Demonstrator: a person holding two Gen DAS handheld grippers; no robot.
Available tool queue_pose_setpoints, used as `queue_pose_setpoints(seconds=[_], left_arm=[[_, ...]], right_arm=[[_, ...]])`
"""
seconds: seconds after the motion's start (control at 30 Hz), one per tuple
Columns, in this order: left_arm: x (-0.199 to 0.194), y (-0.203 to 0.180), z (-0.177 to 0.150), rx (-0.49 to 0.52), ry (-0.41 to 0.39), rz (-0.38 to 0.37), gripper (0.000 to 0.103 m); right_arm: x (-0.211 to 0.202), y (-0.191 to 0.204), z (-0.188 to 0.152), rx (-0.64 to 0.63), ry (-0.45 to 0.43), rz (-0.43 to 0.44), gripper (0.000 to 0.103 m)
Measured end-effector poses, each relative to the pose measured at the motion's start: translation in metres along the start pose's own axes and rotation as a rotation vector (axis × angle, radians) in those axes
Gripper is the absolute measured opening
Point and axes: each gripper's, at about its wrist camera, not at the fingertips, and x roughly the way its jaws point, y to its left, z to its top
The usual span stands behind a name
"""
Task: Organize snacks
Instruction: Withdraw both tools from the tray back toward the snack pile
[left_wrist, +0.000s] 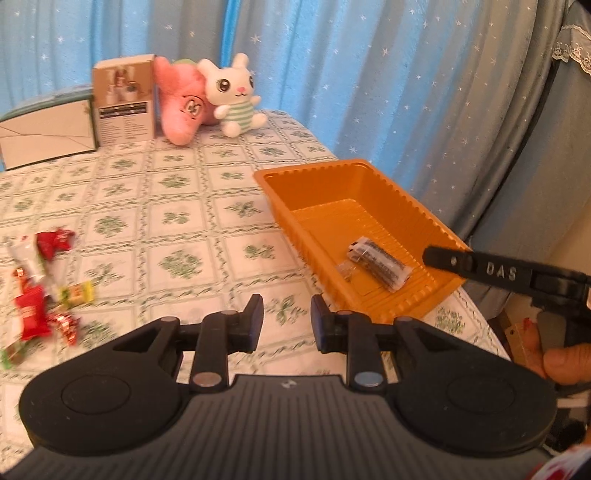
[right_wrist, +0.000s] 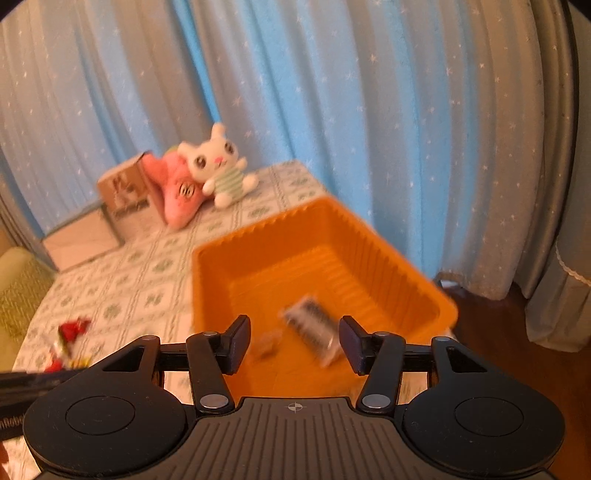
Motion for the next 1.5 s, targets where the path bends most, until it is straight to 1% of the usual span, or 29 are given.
queue_pose_setpoints(seconds=[0.17,0.43,0.7,0.9,0.97,1.03,1.2,1.5], left_arm=[[-0.029,0.011,-0.018,0.017,-0.001,0.049,0.026],[-0.071,0.043,-0.042,-0.018,-0.015,0.098,0.029],[-0.102,0.07,-0.06,-0.057,-0.033,0.154,0.035],[-0.115,0.09,-0.067,-0.085,-0.041,0.2,0.037],[-0.118,0.096,-0.069,-0.093,-0.044,0.211,0.04],[-0.119,0.1,-0.07,-0.094,-0.044,0.228,0.04],[-0.121,0.108,-0.071,-0.078,-0.047,0.257,0.045],[-0.119,0.121,-0.073,-0.091,-0.036,0.265,0.046]], right_arm=[[-0.021,0.032,-0.025,-0.048,0.049,-0.016,0.053],[-0.043,0.085,-0.06,-0.115,0.083,0.021,0.053],[-0.053,0.131,-0.082,-0.2,0.104,0.069,0.054],[-0.055,0.149,-0.088,-0.235,0.106,0.084,0.058],[-0.054,0.153,-0.089,-0.243,0.107,0.087,0.063],[-0.053,0.155,-0.091,-0.246,0.112,0.09,0.065],[-0.048,0.16,-0.095,-0.254,0.128,0.098,0.066],[-0.04,0.168,-0.098,-0.271,0.142,0.115,0.066]])
